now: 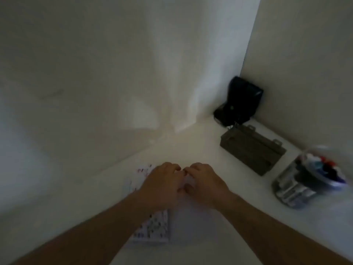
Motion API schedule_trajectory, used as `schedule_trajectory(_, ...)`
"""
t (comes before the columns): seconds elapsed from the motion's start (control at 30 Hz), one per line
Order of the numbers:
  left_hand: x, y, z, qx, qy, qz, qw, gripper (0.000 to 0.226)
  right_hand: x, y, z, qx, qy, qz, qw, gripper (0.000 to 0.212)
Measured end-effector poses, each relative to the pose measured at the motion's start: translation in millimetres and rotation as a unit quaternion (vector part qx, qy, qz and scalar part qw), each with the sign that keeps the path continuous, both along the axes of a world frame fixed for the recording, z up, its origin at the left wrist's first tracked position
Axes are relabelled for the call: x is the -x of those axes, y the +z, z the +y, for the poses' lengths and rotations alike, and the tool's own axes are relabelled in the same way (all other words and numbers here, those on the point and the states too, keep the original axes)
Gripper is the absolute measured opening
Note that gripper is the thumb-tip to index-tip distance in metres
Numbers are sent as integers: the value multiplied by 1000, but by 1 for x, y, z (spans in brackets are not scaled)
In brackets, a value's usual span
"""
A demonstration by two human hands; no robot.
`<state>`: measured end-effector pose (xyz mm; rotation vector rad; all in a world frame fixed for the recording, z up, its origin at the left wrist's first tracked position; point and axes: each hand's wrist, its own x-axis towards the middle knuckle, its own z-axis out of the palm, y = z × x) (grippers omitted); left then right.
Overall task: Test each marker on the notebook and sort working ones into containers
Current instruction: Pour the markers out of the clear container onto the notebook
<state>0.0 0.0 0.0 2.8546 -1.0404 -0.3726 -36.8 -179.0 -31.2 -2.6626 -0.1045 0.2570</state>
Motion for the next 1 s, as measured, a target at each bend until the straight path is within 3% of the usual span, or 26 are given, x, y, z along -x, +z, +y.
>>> schedule_trajectory(0.07,10,-25,5,-37,-3,-13,999,76,4,-29,-3,20,23,-52,998,48)
schedule_trajectory(0.13,20,-54,16,-37,14,-38,999,78,10,-51,-7,20,22,-105,994,50)
schedule_trajectory(0.3,23,-86,35,66,29,-77,994,77,15,-65,-6,33,28,-184,982,53)
schedule_trajectory(0.47,23,-96,35,179,41,-149,972,65,5,-63,-8,53,35,-162,985,47)
schedule_trajectory(0.6,26,-99,36,189,53,-171,966,47,8,-62,-12,60,47,-158,984,52)
schedule_trajectory(0.7,35,-96,37,159,57,-169,971,60,26,-63,-6,75,47,-153,984,55)
schedule_trajectory(0.87,64,-84,41,55,65,-83,993,93,107,-51,-5,138,59,-107,983,61)
schedule_trajectory(0.93,72,-89,45,-12,61,-66,996,109,149,-50,-18,114,70,-85,987,59)
schedule_trajectory(1.0,81,-91,47,-22,66,-64,996,106,186,-54,-44,34,26,-89,995,53)
